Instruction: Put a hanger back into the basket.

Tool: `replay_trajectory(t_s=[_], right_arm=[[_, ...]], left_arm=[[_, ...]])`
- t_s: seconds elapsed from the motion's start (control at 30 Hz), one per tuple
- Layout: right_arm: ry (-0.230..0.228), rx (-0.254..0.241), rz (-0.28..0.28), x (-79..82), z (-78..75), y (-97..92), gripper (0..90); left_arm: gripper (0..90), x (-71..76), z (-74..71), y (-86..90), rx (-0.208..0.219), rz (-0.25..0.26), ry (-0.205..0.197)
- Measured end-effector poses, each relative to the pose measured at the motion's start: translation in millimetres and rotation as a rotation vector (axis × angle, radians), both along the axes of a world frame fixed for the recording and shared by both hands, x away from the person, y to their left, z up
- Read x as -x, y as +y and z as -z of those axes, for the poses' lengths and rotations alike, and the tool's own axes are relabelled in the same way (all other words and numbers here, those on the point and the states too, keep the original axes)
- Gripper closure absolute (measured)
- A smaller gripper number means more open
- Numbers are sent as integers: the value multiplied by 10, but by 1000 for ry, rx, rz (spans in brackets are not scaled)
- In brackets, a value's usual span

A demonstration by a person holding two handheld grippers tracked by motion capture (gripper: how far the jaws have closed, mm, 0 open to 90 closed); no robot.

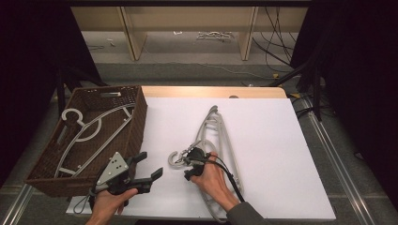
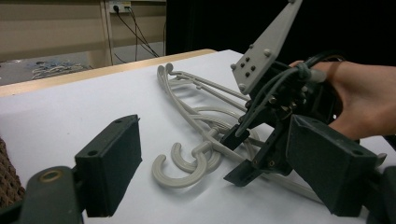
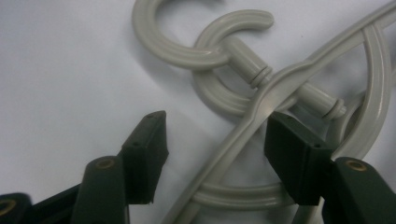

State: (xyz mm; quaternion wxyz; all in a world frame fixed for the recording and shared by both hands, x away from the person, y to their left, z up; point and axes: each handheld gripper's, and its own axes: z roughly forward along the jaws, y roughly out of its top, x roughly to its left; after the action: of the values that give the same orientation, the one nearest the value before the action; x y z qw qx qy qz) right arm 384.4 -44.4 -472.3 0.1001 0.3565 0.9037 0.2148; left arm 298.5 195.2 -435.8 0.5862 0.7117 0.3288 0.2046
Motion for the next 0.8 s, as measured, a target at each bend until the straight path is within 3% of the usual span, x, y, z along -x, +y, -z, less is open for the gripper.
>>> replay_trajectory(t_s=[0.13,0.37,0.6,0.8], right_arm=[[15,0,-8,-9,-7,-10,419],[25,9,-29,-22,-36,-63,584],[28,-8,-15,5,-44,-86,654],[36,-46,-42,80,-106,-109,771]], left_arm=[[181,-1,2,5,-1,-1,0],[184,-7,10,-2,0,0,3],[187,-11,6,9,3,1,-5],[187,-12,5,9,4,-2,-3]])
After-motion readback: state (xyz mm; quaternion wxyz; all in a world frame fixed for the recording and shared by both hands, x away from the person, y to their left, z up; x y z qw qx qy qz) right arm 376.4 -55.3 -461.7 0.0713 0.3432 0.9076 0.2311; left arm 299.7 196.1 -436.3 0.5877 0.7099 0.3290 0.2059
